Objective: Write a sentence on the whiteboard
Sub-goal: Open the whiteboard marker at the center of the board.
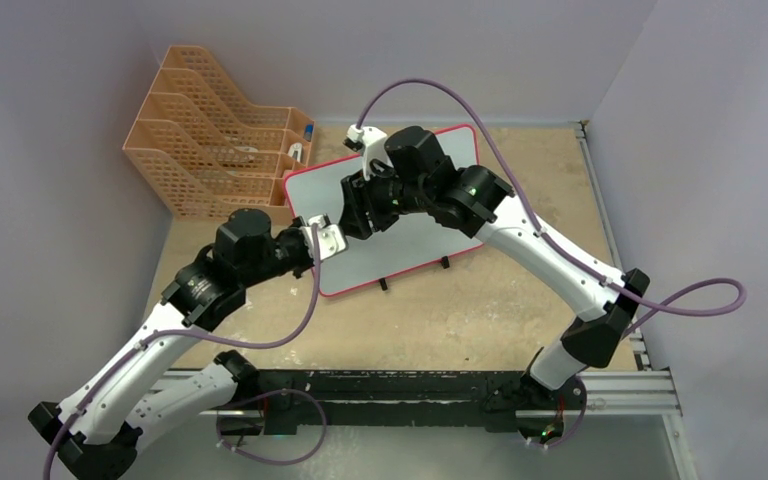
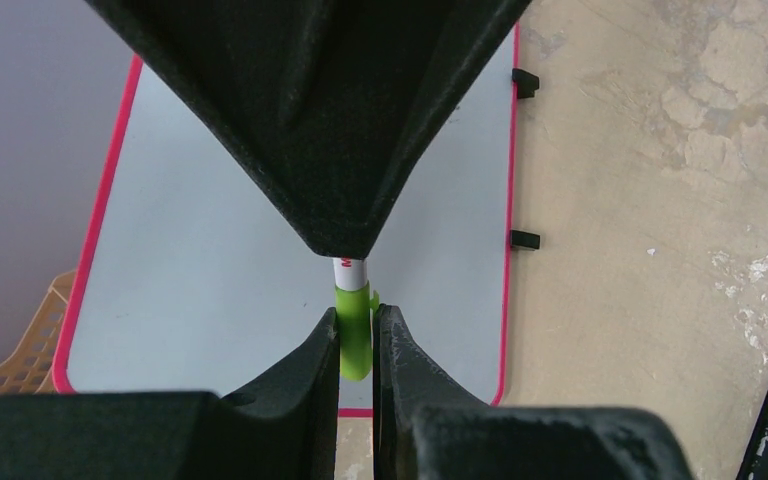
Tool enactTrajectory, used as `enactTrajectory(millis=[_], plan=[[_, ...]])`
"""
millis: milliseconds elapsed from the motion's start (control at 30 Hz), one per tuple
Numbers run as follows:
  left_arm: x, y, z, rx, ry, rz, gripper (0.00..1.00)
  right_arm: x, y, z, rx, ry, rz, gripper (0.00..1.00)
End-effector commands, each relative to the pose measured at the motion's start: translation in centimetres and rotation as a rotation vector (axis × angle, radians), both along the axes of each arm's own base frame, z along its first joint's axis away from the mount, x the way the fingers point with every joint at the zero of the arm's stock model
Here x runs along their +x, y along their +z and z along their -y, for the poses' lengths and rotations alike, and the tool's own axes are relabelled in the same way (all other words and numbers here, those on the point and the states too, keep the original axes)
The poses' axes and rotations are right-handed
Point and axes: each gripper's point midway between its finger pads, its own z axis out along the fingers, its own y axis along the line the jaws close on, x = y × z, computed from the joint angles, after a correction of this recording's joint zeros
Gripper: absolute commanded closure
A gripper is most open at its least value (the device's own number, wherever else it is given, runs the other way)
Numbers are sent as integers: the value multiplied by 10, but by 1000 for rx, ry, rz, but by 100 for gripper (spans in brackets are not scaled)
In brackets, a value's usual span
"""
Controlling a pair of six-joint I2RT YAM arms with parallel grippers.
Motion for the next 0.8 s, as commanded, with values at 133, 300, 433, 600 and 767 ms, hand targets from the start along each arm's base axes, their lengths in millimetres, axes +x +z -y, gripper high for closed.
enactTrajectory(millis=[133, 300, 433, 600, 767], plan=[[5, 22, 1, 2, 4, 76, 100, -3, 14, 0, 21, 29, 36, 59], [4, 22, 0, -7, 7, 82, 100, -6, 12, 0, 22, 40, 32, 70], [3, 23, 0, -12, 7, 86, 100, -8, 12, 0, 25, 50, 27, 90], [3, 11, -3, 14, 10, 84, 100, -10, 18, 3, 29, 58, 36, 100], [6, -8, -12, 63, 37, 103, 100, -14, 28, 8, 35, 63, 50, 100]])
